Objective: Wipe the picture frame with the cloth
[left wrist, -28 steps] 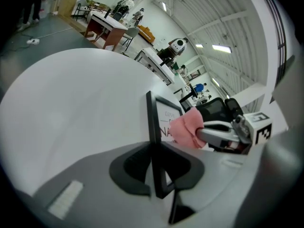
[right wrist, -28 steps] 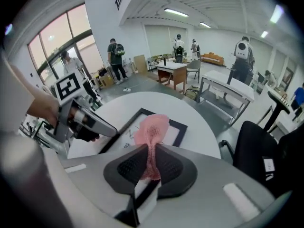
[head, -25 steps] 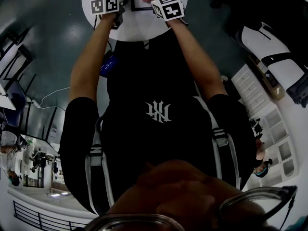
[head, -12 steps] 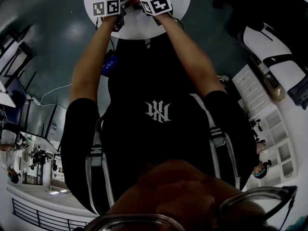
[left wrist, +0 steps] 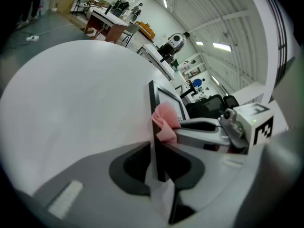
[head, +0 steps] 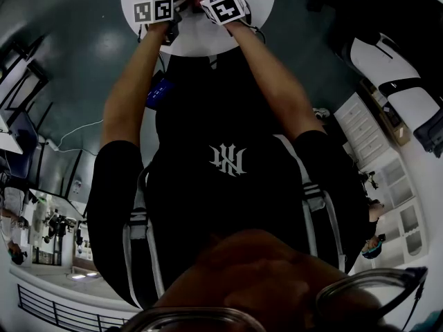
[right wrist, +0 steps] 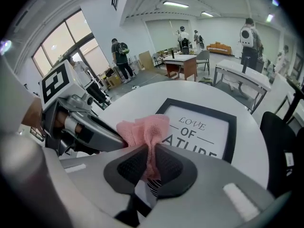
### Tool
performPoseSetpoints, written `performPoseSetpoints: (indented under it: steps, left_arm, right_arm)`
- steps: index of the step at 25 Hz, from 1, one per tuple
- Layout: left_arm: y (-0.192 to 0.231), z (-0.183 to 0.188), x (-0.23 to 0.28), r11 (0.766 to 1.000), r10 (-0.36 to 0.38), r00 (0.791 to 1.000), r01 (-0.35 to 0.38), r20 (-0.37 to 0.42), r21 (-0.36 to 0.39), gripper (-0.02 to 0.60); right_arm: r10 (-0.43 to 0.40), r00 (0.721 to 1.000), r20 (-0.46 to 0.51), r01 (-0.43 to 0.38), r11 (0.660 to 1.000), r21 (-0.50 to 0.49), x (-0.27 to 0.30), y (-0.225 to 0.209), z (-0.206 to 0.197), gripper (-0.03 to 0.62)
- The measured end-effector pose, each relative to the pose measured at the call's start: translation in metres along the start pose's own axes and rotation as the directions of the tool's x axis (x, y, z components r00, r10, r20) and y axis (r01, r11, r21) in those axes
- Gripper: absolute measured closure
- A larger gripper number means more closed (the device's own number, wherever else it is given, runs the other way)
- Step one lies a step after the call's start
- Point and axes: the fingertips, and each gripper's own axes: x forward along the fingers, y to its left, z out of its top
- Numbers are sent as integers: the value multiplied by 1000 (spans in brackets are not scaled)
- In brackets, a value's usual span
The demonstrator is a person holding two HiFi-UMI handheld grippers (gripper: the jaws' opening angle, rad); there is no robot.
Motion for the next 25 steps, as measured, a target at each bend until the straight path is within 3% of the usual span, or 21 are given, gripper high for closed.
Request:
performPoseSetpoints:
  steps: [19, 20, 25]
  left_arm:
    - [3, -1, 3, 999, 29, 1000, -29, -4, 15, 525]
    - [5, -2, 4, 999, 42, 999, -41, -8, 22, 578]
    - [11, 2, 2, 999, 40, 999, -39, 23, -10, 578]
  right_arm:
    - [-164, 985, -60, 164, 986, -18, -45, -77, -36, 546]
    - [-167, 984, -65, 166, 986, -10, -45, -79, -39, 546]
    - [-176, 982, -64, 178, 984, 28, -50, -82, -44, 546]
